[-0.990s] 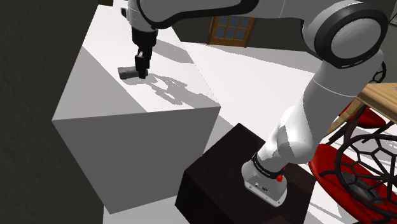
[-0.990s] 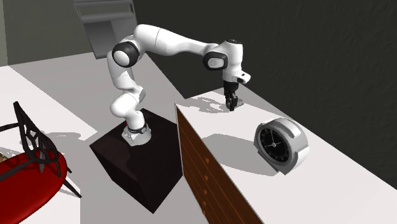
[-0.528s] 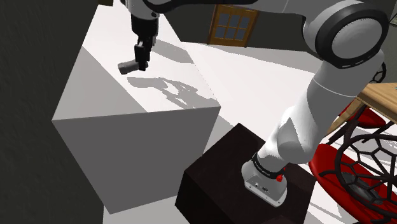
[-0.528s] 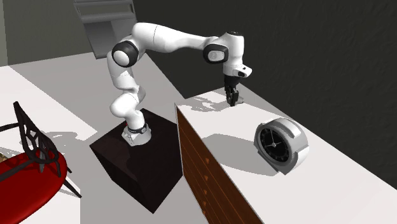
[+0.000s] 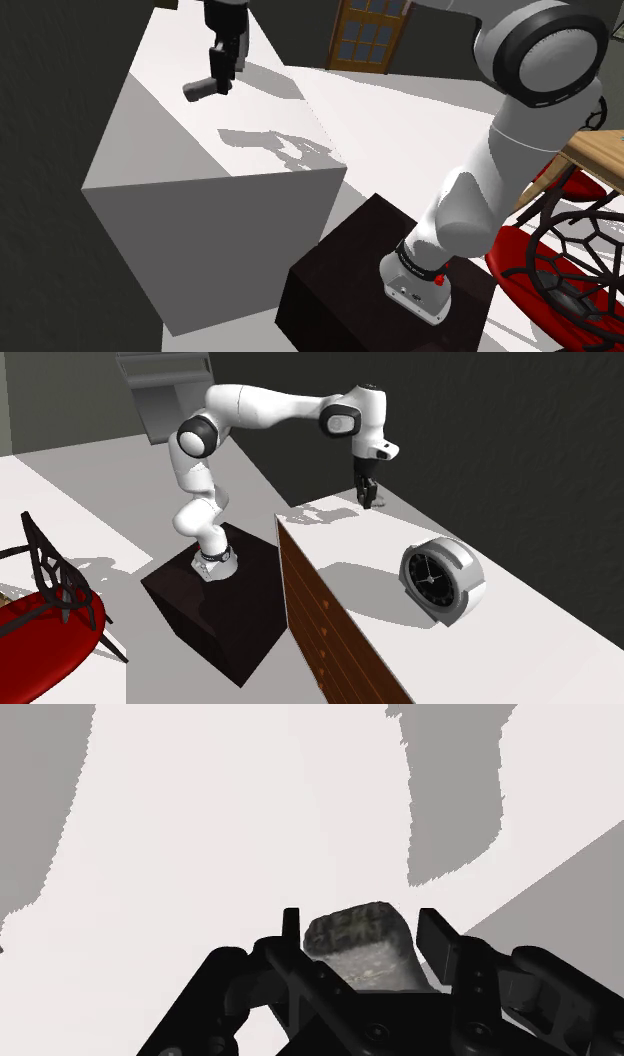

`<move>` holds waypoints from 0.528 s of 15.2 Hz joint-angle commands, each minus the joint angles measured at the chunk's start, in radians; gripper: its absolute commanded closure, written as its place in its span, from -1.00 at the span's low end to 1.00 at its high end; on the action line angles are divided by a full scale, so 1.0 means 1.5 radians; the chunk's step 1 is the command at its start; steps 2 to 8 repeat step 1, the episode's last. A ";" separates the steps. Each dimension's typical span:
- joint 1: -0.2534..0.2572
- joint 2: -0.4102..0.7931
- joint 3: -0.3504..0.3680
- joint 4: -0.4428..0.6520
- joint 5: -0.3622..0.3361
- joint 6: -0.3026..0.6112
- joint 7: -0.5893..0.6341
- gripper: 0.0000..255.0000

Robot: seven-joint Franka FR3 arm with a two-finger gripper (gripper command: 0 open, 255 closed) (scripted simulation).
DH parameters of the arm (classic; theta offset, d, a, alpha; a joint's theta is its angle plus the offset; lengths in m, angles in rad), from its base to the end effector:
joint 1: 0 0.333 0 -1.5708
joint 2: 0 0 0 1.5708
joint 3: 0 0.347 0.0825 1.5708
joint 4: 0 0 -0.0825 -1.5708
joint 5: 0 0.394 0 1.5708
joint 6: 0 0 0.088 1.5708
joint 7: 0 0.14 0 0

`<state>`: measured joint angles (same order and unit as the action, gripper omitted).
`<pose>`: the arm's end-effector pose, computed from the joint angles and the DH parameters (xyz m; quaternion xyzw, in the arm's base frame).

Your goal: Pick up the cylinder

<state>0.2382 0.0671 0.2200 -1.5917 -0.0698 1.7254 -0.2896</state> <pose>0.5456 0.2549 0.5885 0.9287 0.3683 0.0363 0.0244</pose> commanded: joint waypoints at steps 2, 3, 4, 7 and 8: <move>0.000 0.003 0.000 0.009 -0.001 -0.006 0.000 1.00; 0.000 0.003 0.000 0.009 -0.001 -0.006 0.000 1.00; 0.000 0.003 0.000 0.009 -0.001 -0.006 0.000 1.00; 0.000 0.003 0.000 0.009 -0.001 -0.006 0.000 1.00; 0.000 0.003 0.000 0.009 -0.001 -0.006 0.000 1.00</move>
